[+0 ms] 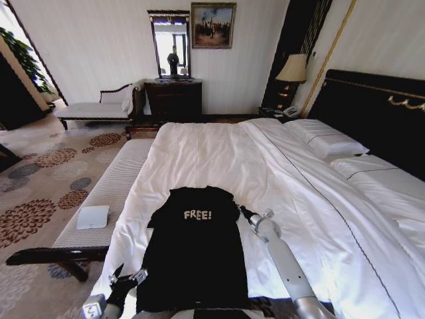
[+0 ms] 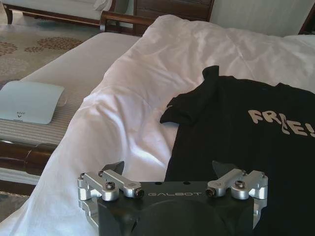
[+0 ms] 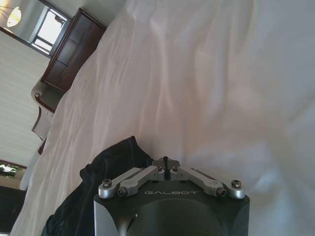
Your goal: Fold the clothes on the bed.
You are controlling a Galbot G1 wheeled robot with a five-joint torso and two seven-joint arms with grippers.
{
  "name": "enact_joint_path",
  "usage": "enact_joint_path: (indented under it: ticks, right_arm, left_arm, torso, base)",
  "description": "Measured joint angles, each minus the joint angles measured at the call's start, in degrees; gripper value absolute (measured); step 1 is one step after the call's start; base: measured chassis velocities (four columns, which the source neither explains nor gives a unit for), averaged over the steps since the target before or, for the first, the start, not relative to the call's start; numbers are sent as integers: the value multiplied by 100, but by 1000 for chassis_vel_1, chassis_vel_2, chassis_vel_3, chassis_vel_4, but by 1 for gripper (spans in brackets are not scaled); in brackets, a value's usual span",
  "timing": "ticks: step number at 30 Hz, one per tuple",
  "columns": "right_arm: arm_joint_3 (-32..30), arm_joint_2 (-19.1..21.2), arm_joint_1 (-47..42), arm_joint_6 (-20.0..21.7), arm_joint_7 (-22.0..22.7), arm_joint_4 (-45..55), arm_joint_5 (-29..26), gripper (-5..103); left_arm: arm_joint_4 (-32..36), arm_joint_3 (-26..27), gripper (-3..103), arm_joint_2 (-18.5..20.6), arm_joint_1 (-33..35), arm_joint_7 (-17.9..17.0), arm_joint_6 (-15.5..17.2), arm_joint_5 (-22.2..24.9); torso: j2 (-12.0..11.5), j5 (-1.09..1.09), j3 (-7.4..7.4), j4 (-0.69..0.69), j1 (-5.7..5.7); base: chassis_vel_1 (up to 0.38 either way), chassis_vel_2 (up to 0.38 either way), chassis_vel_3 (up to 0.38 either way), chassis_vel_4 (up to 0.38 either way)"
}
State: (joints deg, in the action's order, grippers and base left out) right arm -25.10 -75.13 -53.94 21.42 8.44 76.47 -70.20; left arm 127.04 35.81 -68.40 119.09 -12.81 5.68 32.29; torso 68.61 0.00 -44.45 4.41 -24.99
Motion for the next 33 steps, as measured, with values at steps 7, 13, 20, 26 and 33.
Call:
enact_joint_path:
  ticks: [7, 13, 20, 26, 33]
  right_arm:
    - [-107, 93, -236, -387, 113, 450, 948, 0]
    - [-142, 145, -401, -509, 216, 651, 1458, 0]
    - [14, 151, -357, -511, 307, 537, 1752, 0]
    - [105, 154, -263, -516, 309, 482, 1785, 0]
    - [339, 182, -278, -531, 350, 670, 2210, 0]
  left_arm:
    - [-58, -12, 100, -28, -55, 22, -61, 49]
    - [-76, 21, 100, -19, -49, 87, -121, 103]
    - [-95, 90, 100, -31, -2, 146, -182, 133]
    - [-92, 159, 100, -30, 25, 167, -198, 172]
    - [-99, 184, 100, -48, 24, 180, -202, 205]
  torso:
    - [0, 0, 0, 1, 0]
    - [0, 0, 0, 1, 0]
    - [0, 0, 0, 1, 0]
    - [0, -1, 0, 0, 0]
    - [0, -1, 0, 1, 0]
  base:
    - [0, 0, 0, 0]
    - [0, 0, 0, 0]
    - [0, 0, 0, 0]
    - [0, 0, 0, 0]
    - [0, 0, 0, 0]
